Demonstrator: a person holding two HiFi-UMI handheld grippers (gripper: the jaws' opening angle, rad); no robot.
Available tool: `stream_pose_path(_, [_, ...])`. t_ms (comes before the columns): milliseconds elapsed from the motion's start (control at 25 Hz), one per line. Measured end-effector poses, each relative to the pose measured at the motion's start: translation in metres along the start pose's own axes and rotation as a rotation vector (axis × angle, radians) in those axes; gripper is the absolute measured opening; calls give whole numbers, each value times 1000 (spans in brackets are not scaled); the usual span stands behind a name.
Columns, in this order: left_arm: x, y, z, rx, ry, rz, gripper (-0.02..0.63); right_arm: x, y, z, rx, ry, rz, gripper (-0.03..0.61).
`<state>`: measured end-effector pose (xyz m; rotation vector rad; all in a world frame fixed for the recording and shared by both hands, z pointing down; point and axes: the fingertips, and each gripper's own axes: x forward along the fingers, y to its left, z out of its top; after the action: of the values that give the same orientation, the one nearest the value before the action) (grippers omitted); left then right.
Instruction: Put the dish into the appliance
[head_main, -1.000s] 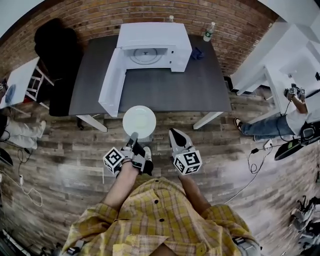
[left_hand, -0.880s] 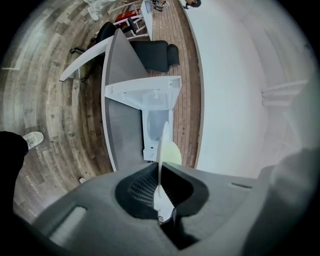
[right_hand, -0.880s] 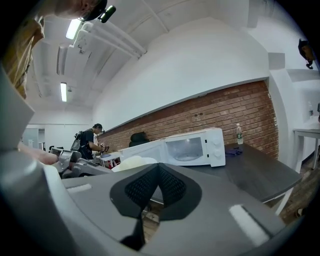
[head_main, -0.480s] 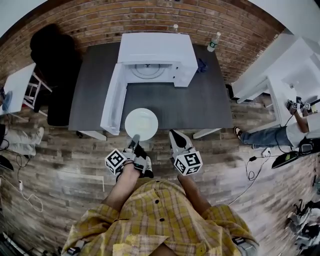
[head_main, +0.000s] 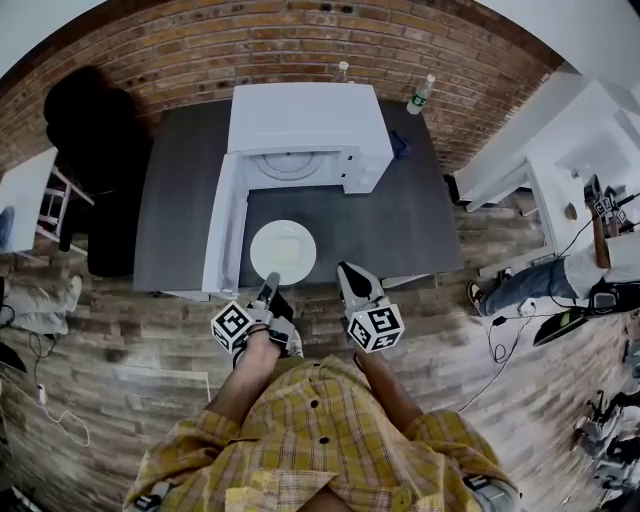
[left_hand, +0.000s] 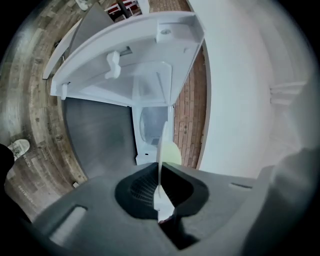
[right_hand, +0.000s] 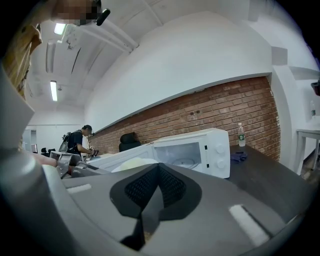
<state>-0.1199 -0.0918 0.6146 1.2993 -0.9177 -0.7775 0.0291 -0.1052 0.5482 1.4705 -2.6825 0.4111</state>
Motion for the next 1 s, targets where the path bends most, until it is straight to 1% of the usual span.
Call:
stream_pose_path(200, [20,-4,3,4,25,-8,11,15,-6,1,38,-2,-7,5])
stream_pose_path(400, [30,-5,9,11,40,8,11,28,-9,5,31,5,-11,5])
stream_pose_path(520, [39,-4,9,-18,36,0,11,34,-16,8,27,4,-16,5])
stream_pose_path(600, [46,0,9,-27,31,11,11,38,-20,7,25,5,-10,5])
stream_pose_path(800, [67,7,12,-27,13,23,11,51,-39,8,22,8,8,5])
stream_pose_path(920, [87,1,14,-36,-4,-1,11,61,-54,14,24,6,16,5])
stream_pose_path(1000, [98,2,15,-28,-11,4,11,67,-61,18,19,6,27,5])
